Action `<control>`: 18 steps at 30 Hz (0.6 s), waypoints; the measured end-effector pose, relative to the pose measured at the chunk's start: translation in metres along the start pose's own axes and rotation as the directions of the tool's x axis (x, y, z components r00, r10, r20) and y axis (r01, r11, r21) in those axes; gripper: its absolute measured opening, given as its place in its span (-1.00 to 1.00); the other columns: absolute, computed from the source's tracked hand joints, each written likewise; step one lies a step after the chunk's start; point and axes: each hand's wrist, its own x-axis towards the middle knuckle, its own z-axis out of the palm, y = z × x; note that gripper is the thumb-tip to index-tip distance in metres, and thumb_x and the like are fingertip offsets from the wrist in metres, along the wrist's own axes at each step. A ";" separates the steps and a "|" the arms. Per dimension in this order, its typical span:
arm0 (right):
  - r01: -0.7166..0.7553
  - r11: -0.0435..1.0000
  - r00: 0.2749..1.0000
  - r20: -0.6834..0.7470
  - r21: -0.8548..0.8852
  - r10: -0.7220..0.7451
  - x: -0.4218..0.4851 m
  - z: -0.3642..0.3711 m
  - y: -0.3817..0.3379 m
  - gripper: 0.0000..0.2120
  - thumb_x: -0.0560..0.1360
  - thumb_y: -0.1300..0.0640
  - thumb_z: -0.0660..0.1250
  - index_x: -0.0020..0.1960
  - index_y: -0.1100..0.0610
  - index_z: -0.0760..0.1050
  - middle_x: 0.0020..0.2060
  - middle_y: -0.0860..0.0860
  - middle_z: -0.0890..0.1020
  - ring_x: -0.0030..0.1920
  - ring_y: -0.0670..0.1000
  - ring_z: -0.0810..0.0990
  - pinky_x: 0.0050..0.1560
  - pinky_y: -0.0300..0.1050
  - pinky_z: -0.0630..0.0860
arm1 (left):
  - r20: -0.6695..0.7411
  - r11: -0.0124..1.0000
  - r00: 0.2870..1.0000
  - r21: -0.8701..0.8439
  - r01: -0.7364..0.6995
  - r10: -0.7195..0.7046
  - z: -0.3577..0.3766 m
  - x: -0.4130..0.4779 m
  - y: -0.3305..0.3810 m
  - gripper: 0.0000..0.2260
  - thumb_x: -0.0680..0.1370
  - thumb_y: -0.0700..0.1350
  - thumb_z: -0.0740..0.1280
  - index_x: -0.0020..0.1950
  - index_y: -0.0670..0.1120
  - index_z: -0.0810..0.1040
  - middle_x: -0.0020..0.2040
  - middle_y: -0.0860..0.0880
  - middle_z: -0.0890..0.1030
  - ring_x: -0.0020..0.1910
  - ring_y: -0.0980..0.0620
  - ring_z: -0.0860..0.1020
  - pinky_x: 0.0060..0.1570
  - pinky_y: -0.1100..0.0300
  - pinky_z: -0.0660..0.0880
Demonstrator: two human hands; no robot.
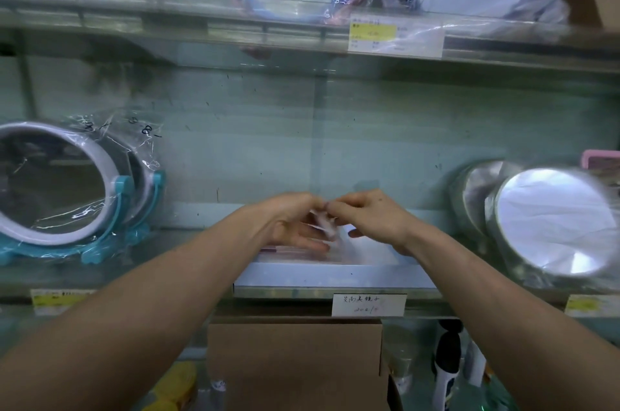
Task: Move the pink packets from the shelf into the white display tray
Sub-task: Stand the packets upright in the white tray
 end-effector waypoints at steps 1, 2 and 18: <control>-0.018 1.000 1.000 -0.016 0.011 0.019 0.002 -0.001 0.000 -0.78 0.56 0.07 0.28 0.03 0.17 0.64 -0.01 0.07 0.68 0.03 0.03 0.62 0.07 -0.08 0.54 | -0.035 1.000 0.999 -0.022 -0.004 0.003 -0.002 0.003 -0.003 -0.86 0.60 -0.27 0.15 0.13 -0.20 0.44 -0.07 -0.17 0.57 -0.15 -0.09 0.58 0.06 -0.13 0.51; -0.024 0.999 0.998 -0.065 0.037 0.026 0.004 -0.002 0.000 -0.77 0.57 0.10 0.26 0.03 0.19 0.64 -0.03 0.05 0.68 0.02 0.03 0.61 0.05 -0.09 0.53 | -0.062 0.999 0.998 -0.053 0.002 -0.005 -0.006 0.005 -0.005 -0.84 0.59 -0.33 0.12 0.11 -0.20 0.44 -0.10 -0.16 0.57 -0.16 -0.08 0.57 0.04 -0.13 0.51; -0.182 0.884 0.928 -0.223 0.430 0.300 0.019 -0.002 0.009 -0.79 0.53 0.38 0.24 0.16 0.32 0.48 -0.36 0.16 0.56 -0.63 -0.11 0.54 -0.54 -0.27 0.55 | -0.302 0.865 0.908 0.489 -0.116 0.292 -0.023 -0.004 0.012 -0.71 0.51 -0.20 0.38 0.23 -0.11 0.54 0.07 -0.08 0.51 0.05 -0.03 0.48 -0.05 0.20 0.40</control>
